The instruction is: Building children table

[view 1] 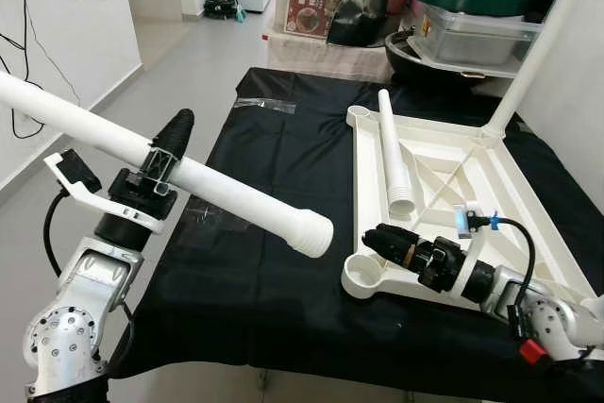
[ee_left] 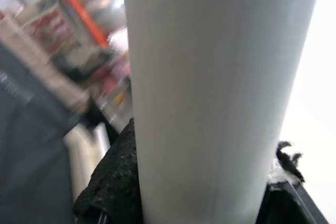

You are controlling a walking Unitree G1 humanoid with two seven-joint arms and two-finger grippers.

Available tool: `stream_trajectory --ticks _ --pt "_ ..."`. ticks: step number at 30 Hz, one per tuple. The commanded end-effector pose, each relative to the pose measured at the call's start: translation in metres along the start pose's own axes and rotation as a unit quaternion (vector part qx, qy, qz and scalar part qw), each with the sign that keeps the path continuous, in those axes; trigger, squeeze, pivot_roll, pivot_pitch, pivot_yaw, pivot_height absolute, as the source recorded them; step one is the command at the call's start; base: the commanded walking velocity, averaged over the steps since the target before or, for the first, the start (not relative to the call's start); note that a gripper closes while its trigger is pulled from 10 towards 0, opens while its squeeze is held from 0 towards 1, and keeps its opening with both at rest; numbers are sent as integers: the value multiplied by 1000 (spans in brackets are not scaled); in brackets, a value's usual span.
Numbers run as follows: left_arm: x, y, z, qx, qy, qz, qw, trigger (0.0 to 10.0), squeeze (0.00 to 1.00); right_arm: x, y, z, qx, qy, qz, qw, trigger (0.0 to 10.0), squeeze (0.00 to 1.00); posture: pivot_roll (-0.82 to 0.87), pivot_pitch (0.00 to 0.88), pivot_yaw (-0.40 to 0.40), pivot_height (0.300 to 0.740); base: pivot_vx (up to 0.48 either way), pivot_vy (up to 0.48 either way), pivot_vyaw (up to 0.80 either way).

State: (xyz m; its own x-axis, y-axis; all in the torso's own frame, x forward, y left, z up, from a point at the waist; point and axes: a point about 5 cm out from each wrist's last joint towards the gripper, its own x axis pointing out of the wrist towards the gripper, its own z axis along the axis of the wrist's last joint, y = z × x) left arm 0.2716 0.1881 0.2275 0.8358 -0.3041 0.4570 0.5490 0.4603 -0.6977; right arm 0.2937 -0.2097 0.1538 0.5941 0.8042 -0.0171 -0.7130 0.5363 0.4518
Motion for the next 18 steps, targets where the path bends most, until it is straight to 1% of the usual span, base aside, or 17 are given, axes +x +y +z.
stream_trajectory --ticks 1,2,3,4,5,7,8,10,12,13,16,18 --pt "5 4 -22 25 83 16 996 0 0 14 23 30 -75 -10 57 995 10000 0 51 0 -97 740 0 0 0" --pt "5 4 -22 25 83 16 996 0 0 14 23 30 -75 -10 57 995 10000 0 51 0 -97 740 0 0 0" --pt "10 1 -31 39 130 3 991 0 0 27 42 47 -134 -5 101 986 10000 0 53 0 -95 740 0 0 0" --pt "12 0 -32 38 141 -1 989 0 0 29 46 50 -147 -4 113 983 10000 0 53 0 -95 740 0 0 0" --pt "12 0 -32 38 141 -1 989 0 0 29 46 50 -147 -4 113 983 10000 0 53 0 -95 740 0 0 0" --pt "16 0 -38 67 184 -2 981 0 0 34 54 59 -171 -4 137 976 10000 0 59 0 -97 740 0 0 0" --pt "17 3 -41 79 206 4 975 0 0 36 58 63 -182 -2 154 971 10000 0 62 0 -95 740 0 0 0" --pt "22 10 -45 106 235 16 966 0 0 41 67 67 -188 5 187 964 10000 0 61 0 -93 740 0 0 0" --pt "30 8 -44 114 241 5 964 0 0 45 74 61 -185 25 218 958 10000 0 59 0 -93 740 0 0 0" --pt "36 3 -41 123 239 -14 963 0 0 48 75 53 -184 44 223 956 10000 0 58 0 -90 740 0 0 0" --pt "45 -10 -34 138 235 -60 960 0 0 52 74 38 -180 75 218 956 10000 0 59 0 -88 740 0 0 0" --pt "47 -13 -33 140 236 -70 959 0 0 52 74 36 -179 80 216 956 10000 0 59 0 -88 740 0 0 0"
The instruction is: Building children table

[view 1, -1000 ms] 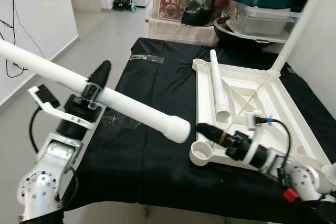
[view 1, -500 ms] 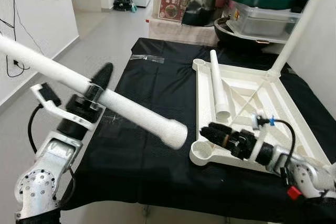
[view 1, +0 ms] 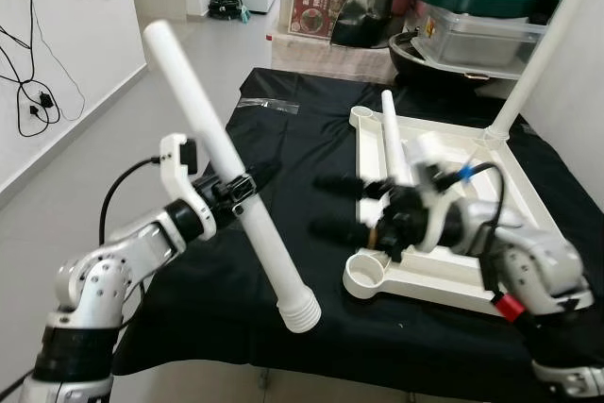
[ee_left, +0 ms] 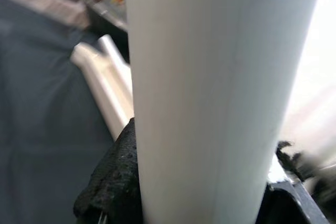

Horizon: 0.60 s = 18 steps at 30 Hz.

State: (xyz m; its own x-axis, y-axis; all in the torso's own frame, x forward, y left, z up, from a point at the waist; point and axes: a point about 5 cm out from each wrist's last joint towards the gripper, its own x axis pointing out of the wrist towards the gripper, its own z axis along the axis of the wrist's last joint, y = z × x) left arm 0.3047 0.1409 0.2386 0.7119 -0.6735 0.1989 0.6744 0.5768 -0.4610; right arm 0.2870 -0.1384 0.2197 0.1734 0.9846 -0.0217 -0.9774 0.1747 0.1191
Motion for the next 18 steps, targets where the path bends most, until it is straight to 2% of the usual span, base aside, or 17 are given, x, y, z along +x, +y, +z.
stream_trajectory --ticks 1,3,4,5,7,8,9,18 --pt "-1 -7 8 17 5 -28 999 0 0 -1 -2 -5 14 14 -15 1000 10000 0 59 0 -85 740 0 0 0" --pt "-1 -10 13 24 3 -43 999 0 0 -2 -5 -7 27 15 -25 999 10000 0 59 0 -85 740 0 0 0" --pt "-2 -14 18 33 4 -60 998 1686 0 -1 -6 -12 41 16 -33 998 10000 0 60 0 -82 740 0 0 0" --pt "-2 -14 18 33 4 -60 998 1686 0 -1 -6 -12 41 16 -33 998 10000 0 60 0 -82 740 0 0 0" --pt "1 -19 22 41 11 -86 995 3882 0 4 -6 -22 59 20 -37 997 10000 0 59 0 -79 740 0 0 0" --pt "2 -23 22 43 13 -100 994 5216 0 7 -6 -27 62 24 -39 997 10000 0 59 0 -79 740 0 0 0" --pt "4 -26 22 44 15 -109 993 10000 0 9 -6 -30 64 26 -39 997 10000 0 57 0 -78 740 0 0 0" --pt "10 -24 17 38 22 -107 993 10000 0 22 -7 -36 65 26 -48 996 10000 0 60 0 -79 740 0 0 0"
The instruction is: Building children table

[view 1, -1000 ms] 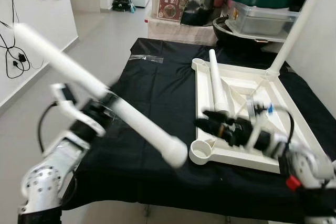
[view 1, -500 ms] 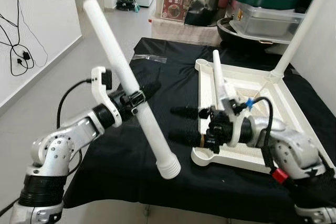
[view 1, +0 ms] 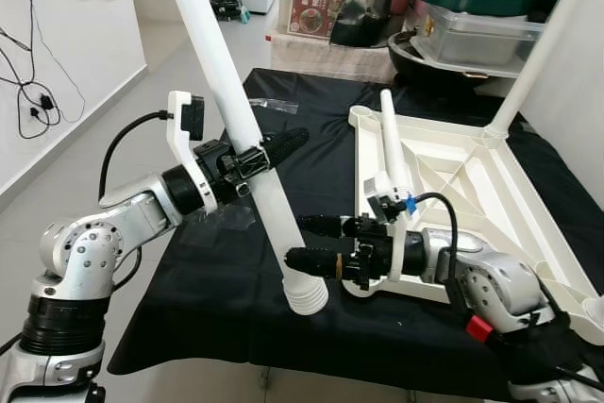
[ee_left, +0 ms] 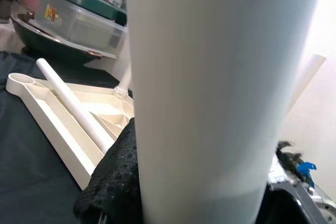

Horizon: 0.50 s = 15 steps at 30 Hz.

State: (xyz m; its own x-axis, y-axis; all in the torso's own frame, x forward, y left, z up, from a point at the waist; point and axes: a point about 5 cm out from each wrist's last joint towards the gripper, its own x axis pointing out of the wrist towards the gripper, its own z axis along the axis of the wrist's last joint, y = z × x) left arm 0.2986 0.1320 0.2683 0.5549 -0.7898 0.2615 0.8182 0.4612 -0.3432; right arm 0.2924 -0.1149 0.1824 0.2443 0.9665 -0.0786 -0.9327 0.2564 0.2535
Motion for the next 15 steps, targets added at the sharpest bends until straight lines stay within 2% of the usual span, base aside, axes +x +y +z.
stream_trajectory --ticks 1,2,3,5,6,7,9,10,11,12,14,15 --pt "4 1 -7 -10 13 -3 1000 10000 0 3 -2 3 -7 -8 -9 1000 10000 0 58 0 -78 740 0 0 0" --pt "6 3 -16 -26 18 0 1000 10000 0 16 -1 12 -9 -33 -10 999 10000 0 50 0 -72 740 0 0 0" --pt "6 3 -16 -26 18 0 1000 10000 0 16 -1 12 -9 -33 -10 999 10000 0 50 0 -72 740 0 0 0" --pt "8 1 -24 -34 22 -1 999 10000 0 27 2 18 -9 -48 -6 999 9882 0 46 0 -71 740 0 0 0" --pt "8 1 -24 -34 22 -1 999 10000 0 27 2 18 -9 -48 -6 999 9882 0 46 0 -71 740 0 0 0" --pt "9 0 -27 -36 23 -2 999 10000 0 31 4 19 -10 -51 0 999 9451 0 48 0 -75 740 0 0 0" --pt "9 0 -27 -36 23 -2 999 10000 0 31 4 19 -10 -51 0 999 9451 0 48 0 -75 740 0 0 0" --pt "11 -1 -28 -40 20 -5 999 10000 0 36 6 17 -8 -51 6 999 8980 0 52 0 -79 740 0 0 0" --pt "11 -3 -29 -42 18 -6 999 10000 0 42 10 14 -4 -47 16 999 7922 0 56 0 -82 740 0 0 0" --pt "11 -3 -29 -42 18 -6 999 10000 0 42 10 14 -4 -47 16 999 7922 0 56 0 -82 740 0 0 0" --pt "12 -3 -29 -46 15 -5 999 10000 0 49 16 3 2 -30 29 999 4941 0 59 0 -87 740 0 0 0" --pt "12 -3 -29 -46 13 -4 999 10000 0 51 18 -1 3 -22 34 999 4000 0 59 0 -87 740 0 0 0"
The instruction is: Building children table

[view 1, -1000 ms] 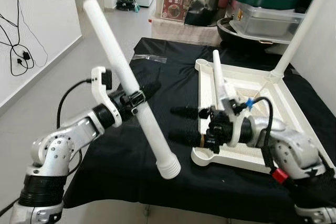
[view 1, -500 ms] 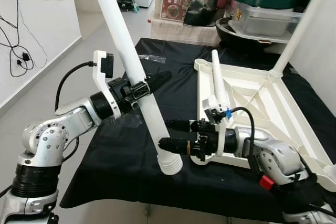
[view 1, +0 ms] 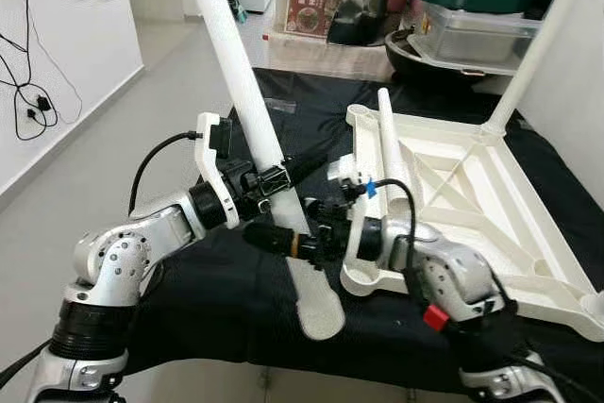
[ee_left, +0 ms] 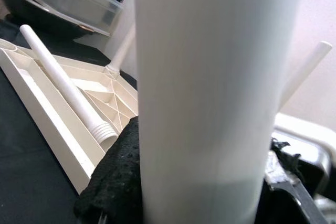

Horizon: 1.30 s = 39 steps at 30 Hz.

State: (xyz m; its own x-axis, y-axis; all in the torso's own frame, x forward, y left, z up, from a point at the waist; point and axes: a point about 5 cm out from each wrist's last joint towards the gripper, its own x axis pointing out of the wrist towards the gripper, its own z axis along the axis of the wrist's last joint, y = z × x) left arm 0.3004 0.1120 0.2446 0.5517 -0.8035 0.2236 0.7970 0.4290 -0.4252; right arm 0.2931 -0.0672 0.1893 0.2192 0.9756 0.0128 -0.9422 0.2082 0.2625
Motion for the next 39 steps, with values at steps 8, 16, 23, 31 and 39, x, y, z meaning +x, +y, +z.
stream_trajectory --ticks 8,16,23,31,39 --pt "2 -2 2 -1 -13 -5 1000 10000 0 5 -8 -27 -25 72 -58 995 0 0 53 0 -85 740 0 0 0" --pt "3 0 -5 33 5 10 999 10000 0 8 -10 -16 -33 35 -81 996 0 0 49 0 -81 740 0 0 0" --pt "3 -2 -6 41 5 11 999 10000 0 8 -10 -16 -39 29 -87 995 0 0 50 0 -83 740 0 0 0" --pt "-3 -13 2 68 -28 -25 997 10000 1000 1 -23 -11 -54 20 -134 989 0 0 51 0 -87 740 0 0 0" --pt "-9 -30 10 46 -76 -79 993 10000 1000 0 -30 -8 -62 13 -161 985 0 0 51 0 -90 740 0 0 0"
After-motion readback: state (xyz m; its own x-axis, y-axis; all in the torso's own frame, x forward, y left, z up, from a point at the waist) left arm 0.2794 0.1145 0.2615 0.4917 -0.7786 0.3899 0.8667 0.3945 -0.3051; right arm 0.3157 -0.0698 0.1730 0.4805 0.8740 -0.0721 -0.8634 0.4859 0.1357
